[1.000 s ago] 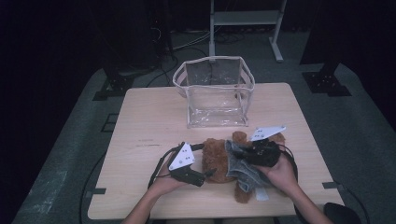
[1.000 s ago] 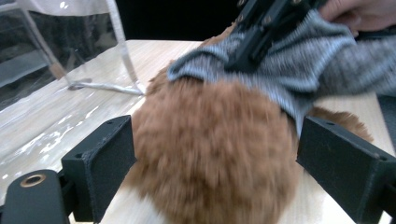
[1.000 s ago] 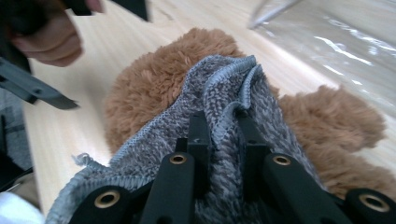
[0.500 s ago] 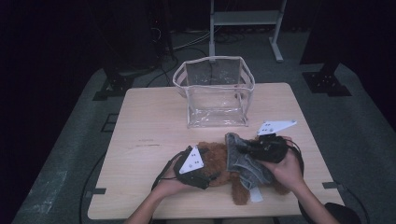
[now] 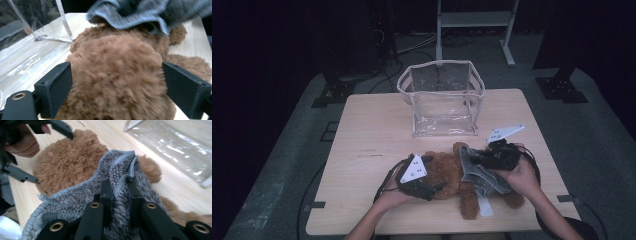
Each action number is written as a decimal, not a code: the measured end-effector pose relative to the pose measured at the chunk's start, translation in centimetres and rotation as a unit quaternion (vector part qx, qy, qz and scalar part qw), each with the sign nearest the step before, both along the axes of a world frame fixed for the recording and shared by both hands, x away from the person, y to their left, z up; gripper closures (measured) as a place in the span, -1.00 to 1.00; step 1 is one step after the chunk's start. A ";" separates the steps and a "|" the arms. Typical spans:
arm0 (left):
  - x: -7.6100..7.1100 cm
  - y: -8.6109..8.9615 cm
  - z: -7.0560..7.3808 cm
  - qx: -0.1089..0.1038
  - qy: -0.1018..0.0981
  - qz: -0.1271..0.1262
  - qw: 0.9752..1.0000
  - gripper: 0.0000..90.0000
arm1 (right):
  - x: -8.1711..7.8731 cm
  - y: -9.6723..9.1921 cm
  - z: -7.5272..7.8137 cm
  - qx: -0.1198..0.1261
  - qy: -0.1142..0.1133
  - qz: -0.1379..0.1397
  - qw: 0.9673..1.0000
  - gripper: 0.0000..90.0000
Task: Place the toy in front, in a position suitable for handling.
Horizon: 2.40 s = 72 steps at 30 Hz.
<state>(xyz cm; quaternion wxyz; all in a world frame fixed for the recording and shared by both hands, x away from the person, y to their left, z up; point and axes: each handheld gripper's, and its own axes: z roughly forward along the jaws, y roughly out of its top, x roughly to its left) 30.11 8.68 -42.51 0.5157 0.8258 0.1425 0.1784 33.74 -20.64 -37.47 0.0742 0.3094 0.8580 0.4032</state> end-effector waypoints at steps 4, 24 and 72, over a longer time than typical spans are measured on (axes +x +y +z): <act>0.0 -0.1 0.0 -0.009 0.009 -0.002 1.000 -0.80 | -1.9 0.3 -1.0 0.005 -0.005 0.006 1.000 0.74; 0.1 0.5 -0.1 0.002 0.015 -0.009 1.000 -0.85 | -0.4 -0.4 -1.3 0.023 -0.011 -0.006 1.000 0.74; -0.6 2.1 0.3 0.057 -0.014 -0.057 0.997 -0.24 | -5.0 0.7 -2.0 0.047 -0.073 0.021 0.996 0.74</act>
